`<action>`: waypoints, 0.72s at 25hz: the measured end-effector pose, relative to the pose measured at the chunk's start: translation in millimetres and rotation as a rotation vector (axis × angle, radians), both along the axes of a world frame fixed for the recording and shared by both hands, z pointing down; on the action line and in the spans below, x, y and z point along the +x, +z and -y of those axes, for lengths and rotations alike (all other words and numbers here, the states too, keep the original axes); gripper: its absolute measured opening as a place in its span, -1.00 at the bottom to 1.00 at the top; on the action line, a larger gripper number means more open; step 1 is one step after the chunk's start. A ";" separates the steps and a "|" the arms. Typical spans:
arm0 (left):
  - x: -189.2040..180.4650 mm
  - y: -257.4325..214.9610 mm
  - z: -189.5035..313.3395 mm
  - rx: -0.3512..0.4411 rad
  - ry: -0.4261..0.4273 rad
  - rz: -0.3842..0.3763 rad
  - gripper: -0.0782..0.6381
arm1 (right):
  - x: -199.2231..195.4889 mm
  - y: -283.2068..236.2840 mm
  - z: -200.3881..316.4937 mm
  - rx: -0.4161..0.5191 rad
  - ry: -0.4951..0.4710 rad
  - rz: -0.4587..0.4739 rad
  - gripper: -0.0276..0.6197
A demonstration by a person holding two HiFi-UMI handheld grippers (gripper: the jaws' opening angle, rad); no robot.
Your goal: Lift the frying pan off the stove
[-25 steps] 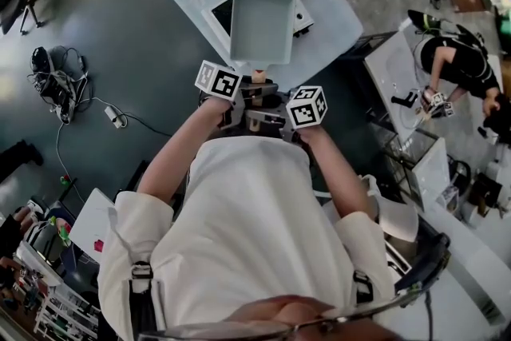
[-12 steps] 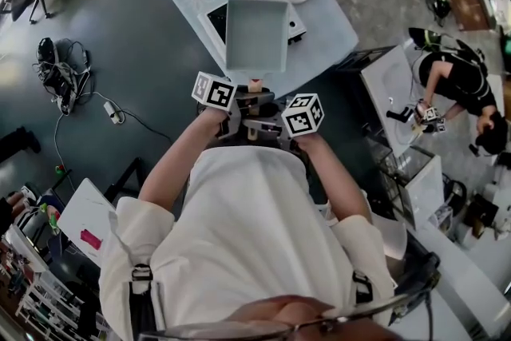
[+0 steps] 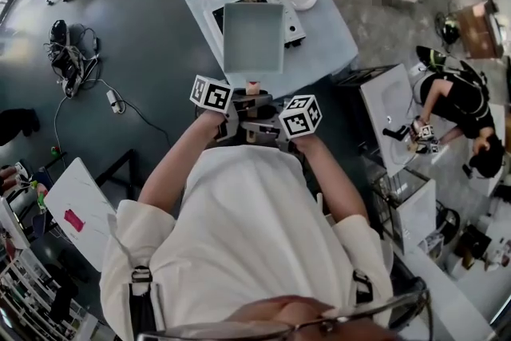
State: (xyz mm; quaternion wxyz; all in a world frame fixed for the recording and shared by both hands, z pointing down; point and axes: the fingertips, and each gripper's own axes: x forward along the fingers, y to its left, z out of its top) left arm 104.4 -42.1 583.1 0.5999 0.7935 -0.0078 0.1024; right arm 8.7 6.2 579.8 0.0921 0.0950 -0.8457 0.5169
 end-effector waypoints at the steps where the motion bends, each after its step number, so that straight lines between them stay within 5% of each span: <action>1: 0.1 -1.0 -0.9 0.008 -0.009 0.005 -0.32 | 0.5 -1.1 -2.0 0.004 -0.012 0.002 -0.36; 18: -28.2 -29.4 -24.3 0.078 -0.125 0.023 -0.31 | -21.5 -30.9 -36.6 0.048 -0.146 0.030 -0.36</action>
